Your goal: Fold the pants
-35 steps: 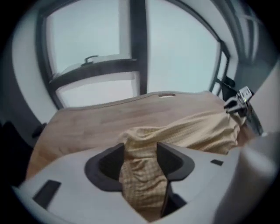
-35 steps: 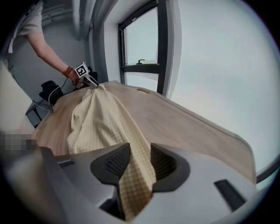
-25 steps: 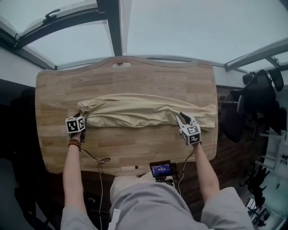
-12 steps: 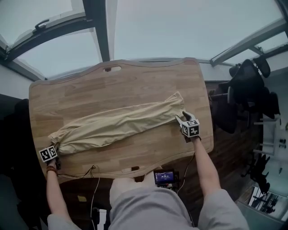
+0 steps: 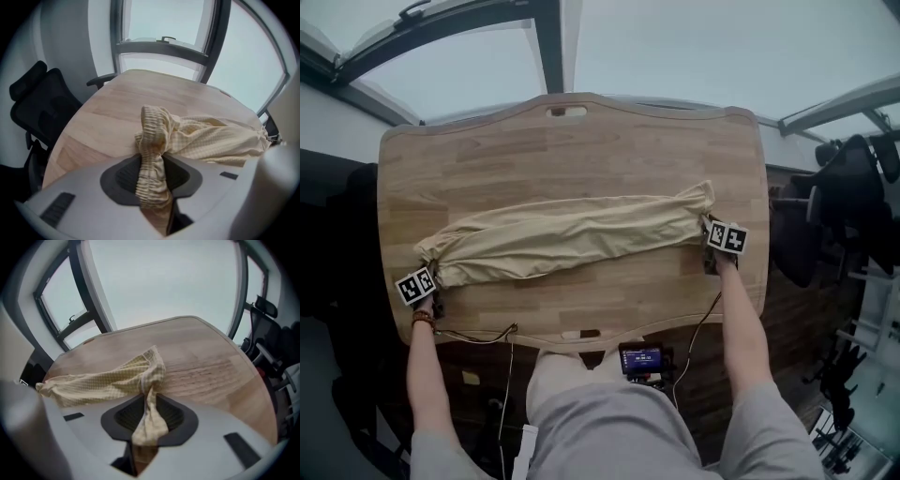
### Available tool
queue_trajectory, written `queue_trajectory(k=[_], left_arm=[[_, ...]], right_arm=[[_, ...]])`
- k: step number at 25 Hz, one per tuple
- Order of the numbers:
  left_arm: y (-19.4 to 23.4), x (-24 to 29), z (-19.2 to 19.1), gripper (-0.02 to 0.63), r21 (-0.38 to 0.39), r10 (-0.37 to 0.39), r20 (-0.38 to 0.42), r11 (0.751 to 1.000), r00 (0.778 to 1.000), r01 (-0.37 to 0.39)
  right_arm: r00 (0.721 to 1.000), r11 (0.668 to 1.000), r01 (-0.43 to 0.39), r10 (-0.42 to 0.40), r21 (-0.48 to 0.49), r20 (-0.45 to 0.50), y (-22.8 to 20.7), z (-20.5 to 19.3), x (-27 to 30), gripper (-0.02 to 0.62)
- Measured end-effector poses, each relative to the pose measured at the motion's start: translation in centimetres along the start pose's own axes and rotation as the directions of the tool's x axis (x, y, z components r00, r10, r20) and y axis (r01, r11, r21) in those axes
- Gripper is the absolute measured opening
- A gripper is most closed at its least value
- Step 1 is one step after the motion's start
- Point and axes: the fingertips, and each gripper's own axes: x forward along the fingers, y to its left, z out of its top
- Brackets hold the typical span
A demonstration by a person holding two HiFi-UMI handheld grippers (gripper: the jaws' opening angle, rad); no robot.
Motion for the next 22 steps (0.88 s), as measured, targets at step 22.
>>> queue_trajectory(k=[22], left_arm=[[-0.7,0.4,-0.3,0.12,0.09,-0.152,-0.029,0.984,0.988,0.154]], right_arm=[[0.72,0.507,-0.659,0.64,-0.556,-0.27,62.1,-5.2,-16.4,0.172]])
